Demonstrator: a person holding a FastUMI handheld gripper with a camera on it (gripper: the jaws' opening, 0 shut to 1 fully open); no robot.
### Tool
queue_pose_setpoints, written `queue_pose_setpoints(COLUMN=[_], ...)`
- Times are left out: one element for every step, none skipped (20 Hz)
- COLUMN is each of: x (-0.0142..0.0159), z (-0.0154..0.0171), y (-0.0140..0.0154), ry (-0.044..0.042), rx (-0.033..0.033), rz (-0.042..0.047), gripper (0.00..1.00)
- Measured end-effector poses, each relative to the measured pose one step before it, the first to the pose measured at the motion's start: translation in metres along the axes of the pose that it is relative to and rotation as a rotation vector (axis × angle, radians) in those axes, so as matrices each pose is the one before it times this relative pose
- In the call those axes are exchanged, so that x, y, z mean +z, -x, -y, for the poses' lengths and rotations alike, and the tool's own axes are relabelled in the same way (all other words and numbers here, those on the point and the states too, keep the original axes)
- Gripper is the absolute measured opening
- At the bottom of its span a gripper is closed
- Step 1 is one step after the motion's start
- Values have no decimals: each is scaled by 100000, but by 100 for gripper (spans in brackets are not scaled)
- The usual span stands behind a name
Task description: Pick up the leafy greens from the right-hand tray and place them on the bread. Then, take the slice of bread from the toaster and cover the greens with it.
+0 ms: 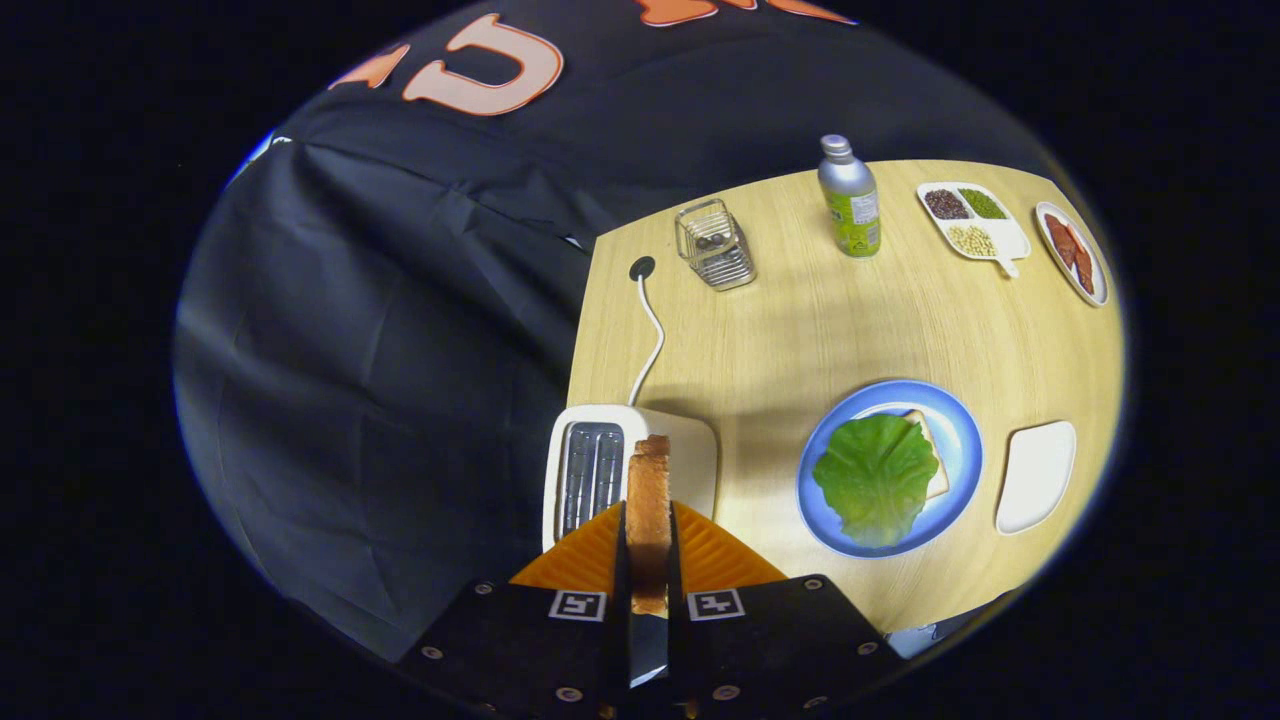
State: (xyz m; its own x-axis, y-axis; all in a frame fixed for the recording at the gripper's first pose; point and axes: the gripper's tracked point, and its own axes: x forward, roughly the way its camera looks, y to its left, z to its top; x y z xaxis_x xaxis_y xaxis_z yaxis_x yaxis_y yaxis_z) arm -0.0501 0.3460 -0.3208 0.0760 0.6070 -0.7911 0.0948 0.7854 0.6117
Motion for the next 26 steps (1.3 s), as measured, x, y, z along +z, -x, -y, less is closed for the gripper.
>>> queue_pose_setpoints(x=[-82, -24, -117, 8, -191, -62, -145, -130, -158, -68, 10, -166, -171, -145, -188, 93, 124, 49, -200, -27, -23, -65, 136, 198, 140, 199], z=[970, 800, 802, 896, 1008, 1046, 1004, 1027, 1019, 1050, 1056, 699, 570, 490, 403, 407, 376, 484, 579, 597, 565, 461, 403, 365, 679, 770], y=[61, 135, 133, 36, 21, 25, -113, -232, -337, -448, -349, -530, -216, -304, -233, -259, -278, -354, -247, -336, -435, -292, -76, -282, -230, -262], ry=[-423, -350, -620, -229, -209, -178, -643, -623, -1064, -1190, -1088, -620, -377, -271, -114, 473, 1059, 938, 645, 614, 582, 399, -68, -63, 570, 1786], rx=[69, 539, 230, 67, -496, -686, -767, -373, -528, -804, -1056, -276, 182, 555, 631, 632, 402, 63, -213, -665, -667, 146, 540, 192, -1386, -2241], rz=[-129, -131, -143, -308, -233, -328, -371, -741, -859, -648, -482, -599, -784, -811, -557, 60, 504, -8, -769, -591, -310, -152, 582, 776, 1069, 1138], gripper=[15, 15, 15, 15, 15, 15, 15, 15, 16, 15, 16, 15, 15, 15, 15, 15, 15, 15, 15, 15, 16, 15, 15, 15, 16, 16])
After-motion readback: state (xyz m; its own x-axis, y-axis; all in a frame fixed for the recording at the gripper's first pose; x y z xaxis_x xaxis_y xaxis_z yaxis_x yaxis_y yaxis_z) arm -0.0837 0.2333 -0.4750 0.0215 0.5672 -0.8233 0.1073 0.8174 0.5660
